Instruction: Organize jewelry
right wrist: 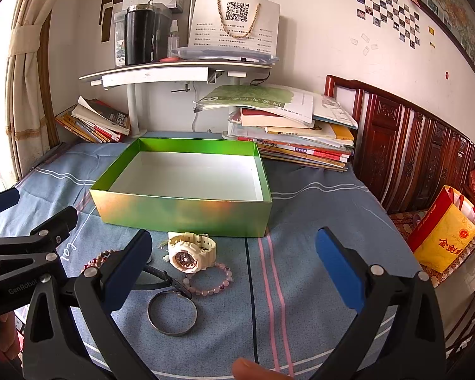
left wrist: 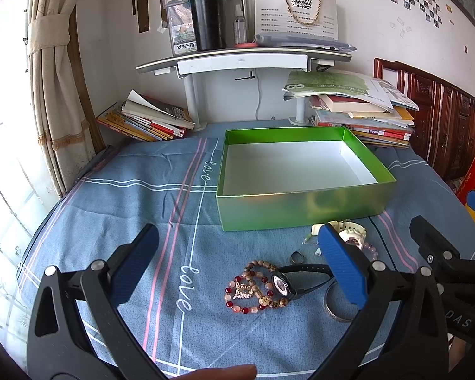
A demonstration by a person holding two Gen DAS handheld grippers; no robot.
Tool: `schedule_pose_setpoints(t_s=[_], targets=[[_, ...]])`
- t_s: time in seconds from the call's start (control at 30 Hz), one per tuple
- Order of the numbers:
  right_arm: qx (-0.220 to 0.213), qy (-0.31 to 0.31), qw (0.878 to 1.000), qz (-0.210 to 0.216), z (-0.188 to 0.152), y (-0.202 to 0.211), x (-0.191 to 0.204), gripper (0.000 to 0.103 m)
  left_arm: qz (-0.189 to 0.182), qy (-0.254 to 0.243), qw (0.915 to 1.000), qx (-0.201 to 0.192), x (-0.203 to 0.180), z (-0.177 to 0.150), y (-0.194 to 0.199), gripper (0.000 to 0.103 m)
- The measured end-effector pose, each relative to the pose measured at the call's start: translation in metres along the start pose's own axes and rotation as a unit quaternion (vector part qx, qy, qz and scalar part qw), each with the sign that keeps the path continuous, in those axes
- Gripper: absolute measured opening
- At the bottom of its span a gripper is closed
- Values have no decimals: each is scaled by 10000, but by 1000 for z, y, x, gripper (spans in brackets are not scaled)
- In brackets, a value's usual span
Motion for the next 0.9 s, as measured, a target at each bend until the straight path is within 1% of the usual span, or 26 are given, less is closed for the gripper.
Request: schedule_pose_setpoints(t_s=[0.9], targets=[[-9,-24,10000,-39,0,3,0,101,-17,18,10000,12,2,1,0,99]])
Point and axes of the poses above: each gripper's, at about its wrist camera, not at the fingertips, and y roughly against the way its jaws point, x to its left, z to its top, the point moved 4 cm from there along -y, roughly the way its jaws point, and after that the axes turned 13 degrees about z, right-handed, at the moved point
